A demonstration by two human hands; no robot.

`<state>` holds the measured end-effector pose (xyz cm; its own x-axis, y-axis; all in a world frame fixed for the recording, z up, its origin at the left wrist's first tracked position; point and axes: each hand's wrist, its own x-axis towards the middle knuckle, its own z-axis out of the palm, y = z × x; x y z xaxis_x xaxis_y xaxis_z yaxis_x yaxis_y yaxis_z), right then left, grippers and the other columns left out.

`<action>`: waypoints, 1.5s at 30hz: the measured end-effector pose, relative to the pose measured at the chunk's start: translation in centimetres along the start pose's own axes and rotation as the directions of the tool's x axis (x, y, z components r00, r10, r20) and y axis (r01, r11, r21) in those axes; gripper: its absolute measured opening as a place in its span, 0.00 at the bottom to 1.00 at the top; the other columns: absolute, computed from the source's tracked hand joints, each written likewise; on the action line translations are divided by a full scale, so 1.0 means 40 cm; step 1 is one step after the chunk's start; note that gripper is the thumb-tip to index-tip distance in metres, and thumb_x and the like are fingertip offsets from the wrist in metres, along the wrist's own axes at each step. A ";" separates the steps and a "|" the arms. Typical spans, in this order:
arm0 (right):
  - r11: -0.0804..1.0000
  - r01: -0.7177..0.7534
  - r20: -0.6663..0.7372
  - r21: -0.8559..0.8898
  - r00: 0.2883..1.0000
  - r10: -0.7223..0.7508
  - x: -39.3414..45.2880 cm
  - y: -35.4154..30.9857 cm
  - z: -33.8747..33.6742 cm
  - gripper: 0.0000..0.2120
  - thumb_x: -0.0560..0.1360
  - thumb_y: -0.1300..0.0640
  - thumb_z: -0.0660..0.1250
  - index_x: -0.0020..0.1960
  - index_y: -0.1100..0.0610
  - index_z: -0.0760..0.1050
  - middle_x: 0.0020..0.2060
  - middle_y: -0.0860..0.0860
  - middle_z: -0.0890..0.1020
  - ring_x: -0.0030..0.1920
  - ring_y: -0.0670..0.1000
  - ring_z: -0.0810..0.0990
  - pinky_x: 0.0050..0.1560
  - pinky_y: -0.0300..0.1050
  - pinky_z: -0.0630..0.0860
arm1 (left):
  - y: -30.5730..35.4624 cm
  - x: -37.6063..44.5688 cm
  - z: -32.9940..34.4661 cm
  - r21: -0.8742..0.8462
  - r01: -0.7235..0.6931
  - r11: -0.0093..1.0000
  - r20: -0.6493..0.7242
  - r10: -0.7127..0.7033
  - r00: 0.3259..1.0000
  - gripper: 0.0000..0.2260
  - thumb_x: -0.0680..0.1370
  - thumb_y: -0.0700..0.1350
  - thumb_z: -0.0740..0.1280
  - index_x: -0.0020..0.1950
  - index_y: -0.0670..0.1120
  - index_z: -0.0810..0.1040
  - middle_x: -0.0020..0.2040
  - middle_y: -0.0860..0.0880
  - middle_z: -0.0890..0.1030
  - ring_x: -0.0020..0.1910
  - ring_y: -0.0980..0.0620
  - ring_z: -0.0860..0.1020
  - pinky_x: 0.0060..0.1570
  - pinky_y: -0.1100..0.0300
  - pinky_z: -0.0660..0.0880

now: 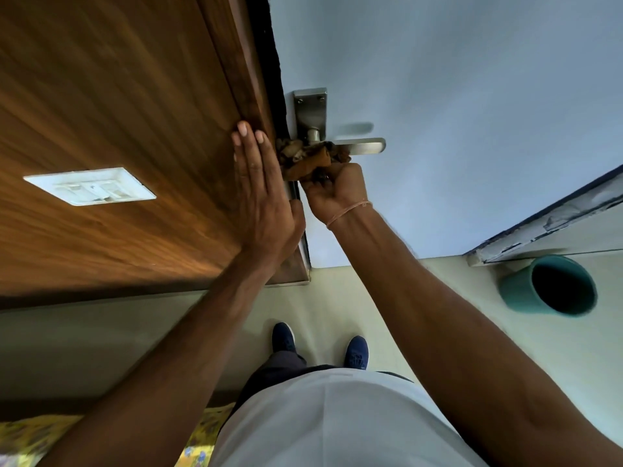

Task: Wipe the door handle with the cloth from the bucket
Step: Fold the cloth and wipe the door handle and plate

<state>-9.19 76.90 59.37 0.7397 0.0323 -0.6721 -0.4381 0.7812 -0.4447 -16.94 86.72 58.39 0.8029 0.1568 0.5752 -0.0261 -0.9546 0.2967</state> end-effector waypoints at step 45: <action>-0.872 0.476 0.973 -0.117 -0.122 -0.198 0.098 -0.184 -0.125 0.21 0.80 0.62 0.75 0.71 0.51 0.82 0.61 0.57 0.86 0.63 0.63 0.82 0.59 0.57 0.77 | 0.005 -0.003 -0.012 -0.042 0.004 0.999 0.025 -0.003 1.000 0.46 0.70 0.36 0.67 0.85 0.31 0.52 0.86 0.29 0.53 0.87 0.30 0.52 0.88 0.39 0.53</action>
<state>-5.64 68.16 57.03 0.4928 0.4479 0.7460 0.6740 -0.7387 -0.0018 -17.31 86.65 58.74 0.8176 0.1536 0.5549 -0.0477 -0.9424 0.3312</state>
